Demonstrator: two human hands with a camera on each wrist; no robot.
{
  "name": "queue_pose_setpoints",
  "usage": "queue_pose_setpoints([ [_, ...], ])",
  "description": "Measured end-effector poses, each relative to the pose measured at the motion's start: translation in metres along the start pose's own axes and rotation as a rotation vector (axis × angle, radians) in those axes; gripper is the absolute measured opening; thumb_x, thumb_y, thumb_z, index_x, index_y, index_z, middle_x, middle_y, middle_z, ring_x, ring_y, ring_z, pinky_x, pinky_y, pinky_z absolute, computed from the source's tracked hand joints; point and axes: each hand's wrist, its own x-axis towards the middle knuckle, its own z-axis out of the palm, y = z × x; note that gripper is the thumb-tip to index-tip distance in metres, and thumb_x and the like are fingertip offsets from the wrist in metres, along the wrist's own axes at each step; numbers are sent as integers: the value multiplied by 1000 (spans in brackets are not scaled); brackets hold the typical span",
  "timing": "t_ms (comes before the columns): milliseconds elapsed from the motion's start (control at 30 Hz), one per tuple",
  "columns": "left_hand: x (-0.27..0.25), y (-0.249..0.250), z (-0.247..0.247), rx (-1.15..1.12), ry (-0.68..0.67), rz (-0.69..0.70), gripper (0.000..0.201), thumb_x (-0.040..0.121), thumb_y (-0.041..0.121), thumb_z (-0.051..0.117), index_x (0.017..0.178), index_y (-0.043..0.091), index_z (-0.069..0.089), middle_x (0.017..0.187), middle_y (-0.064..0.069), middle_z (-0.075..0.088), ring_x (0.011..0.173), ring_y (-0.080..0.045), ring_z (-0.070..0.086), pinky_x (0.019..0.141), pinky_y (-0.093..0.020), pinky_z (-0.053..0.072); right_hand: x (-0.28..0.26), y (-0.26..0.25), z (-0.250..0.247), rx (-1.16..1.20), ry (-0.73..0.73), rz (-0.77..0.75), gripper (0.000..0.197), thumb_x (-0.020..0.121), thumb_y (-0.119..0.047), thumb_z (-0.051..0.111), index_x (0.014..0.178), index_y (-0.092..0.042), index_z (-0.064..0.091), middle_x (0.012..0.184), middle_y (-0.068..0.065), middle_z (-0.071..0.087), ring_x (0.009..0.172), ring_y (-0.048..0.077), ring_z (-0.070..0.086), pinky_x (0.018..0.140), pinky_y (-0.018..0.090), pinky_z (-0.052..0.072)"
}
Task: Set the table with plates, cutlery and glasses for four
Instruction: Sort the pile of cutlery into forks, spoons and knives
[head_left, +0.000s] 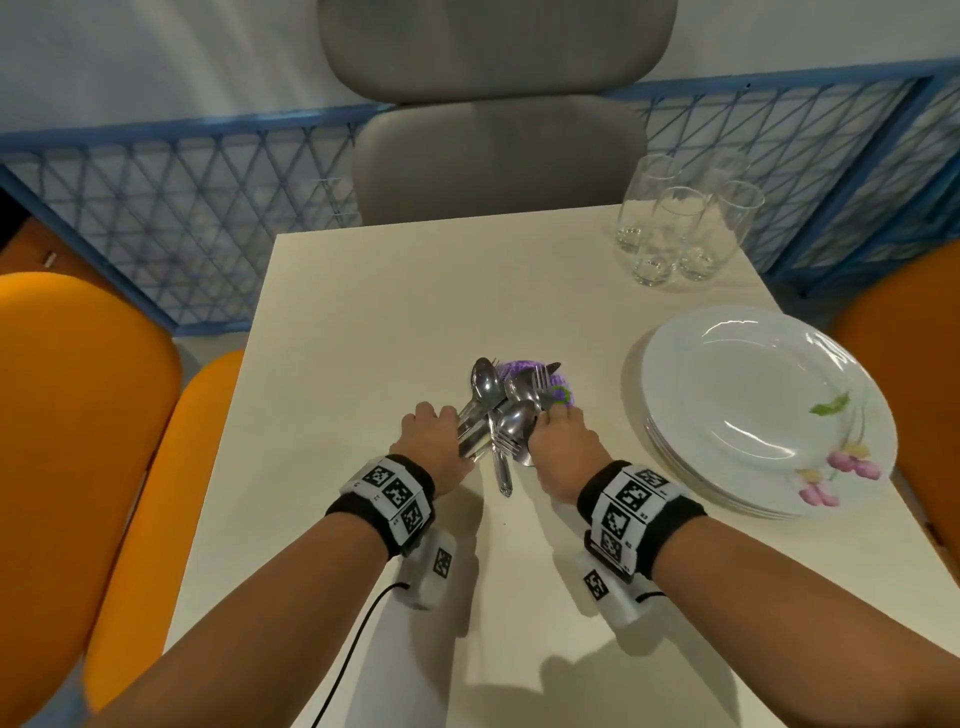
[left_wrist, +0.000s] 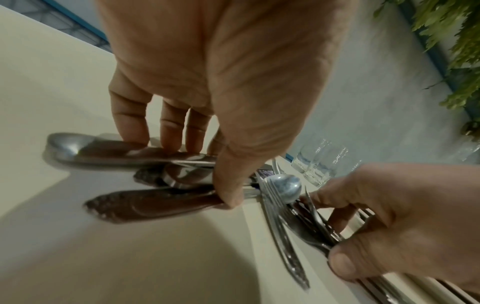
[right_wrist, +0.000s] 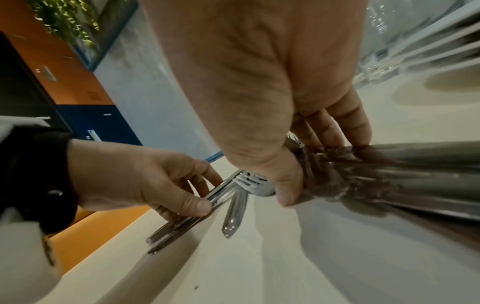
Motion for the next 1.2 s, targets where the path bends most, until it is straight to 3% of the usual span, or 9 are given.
queue_pose_setpoints([
  [167, -6, -6, 2, -53, -52, -44, 48, 82, 28, 65, 122, 11, 44, 116, -11, 44, 105, -27, 49, 90, -38, 48, 0, -11, 0, -28, 15, -80, 33, 89, -3, 55, 122, 0, 53, 127, 18, 41, 118, 32, 40, 92, 41, 49],
  [300, -9, -10, -1, -93, -112, -105, 38, 83, 22, 61, 115, 8, 44, 113, -11, 47, 103, -28, 52, 87, -37, 49, -1, -18, 0, -54, 25, -133, 33, 89, -4, 54, 122, 1, 53, 126, 20, 41, 117, 33, 40, 91, 41, 49],
  [500, -16, -16, -2, -169, -172, -176, 33, 80, 20, 66, 103, 11, 44, 107, -9, 52, 87, -20, 54, 60, -21, 40, 1, -30, 2, -56, 27, -222, 35, 90, -12, 54, 123, 0, 53, 125, 20, 43, 115, 36, 40, 94, 44, 48],
  [700, -15, -1, -3, -210, -77, -129, 46, 78, 26, 69, 113, 7, 47, 112, -11, 48, 92, -22, 53, 78, -29, 47, 1, -32, -4, 46, 12, -132, 49, 90, -13, 58, 133, 3, 41, 131, 21, 39, 124, 37, 37, 96, 43, 47],
  [900, -14, -1, -11, -200, -76, -163, 25, 84, 20, 64, 104, 8, 53, 93, -4, 55, 85, -18, 52, 71, -25, 42, 8, -22, -1, 192, 40, -126, 48, 89, -17, 58, 131, 1, 43, 127, 19, 44, 120, 34, 41, 95, 41, 49],
  [967, -15, -6, -13, -207, -90, -179, 16, 84, 25, 67, 86, 11, 60, 80, -1, 59, 80, -17, 55, 64, -21, 40, 9, -22, -1, 240, 40, -132, 50, 89, -22, 60, 130, 1, 44, 126, 19, 45, 117, 32, 44, 96, 39, 49],
  [1033, -16, -12, -13, -240, -81, -216, 23, 85, 30, 65, 74, 10, 64, 70, -2, 59, 73, -17, 56, 59, -20, 39, 10, -23, -2, 258, 47, -143, 50, 89, -26, 61, 129, 1, 46, 126, 19, 45, 116, 30, 46, 97, 37, 47],
  [1133, -17, -14, -12, -272, -66, -249, 25, 89, 27, 61, 85, 4, 70, 83, -9, 67, 77, -19, 57, 69, -25, 41, 10, -22, -2, 321, 57, -150, 49, 88, -30, 63, 124, 1, 49, 125, 18, 45, 113, 28, 49, 94, 32, 48],
  [1200, -18, -13, -11, -259, -70, -250, 23, 90, 23, 60, 87, 3, 69, 83, -9, 65, 77, -19, 56, 69, -25, 41, 9, -21, -2, 342, 60, -169, 49, 90, -34, 61, 122, 2, 51, 123, 17, 49, 114, 26, 48, 93, 31, 47],
])
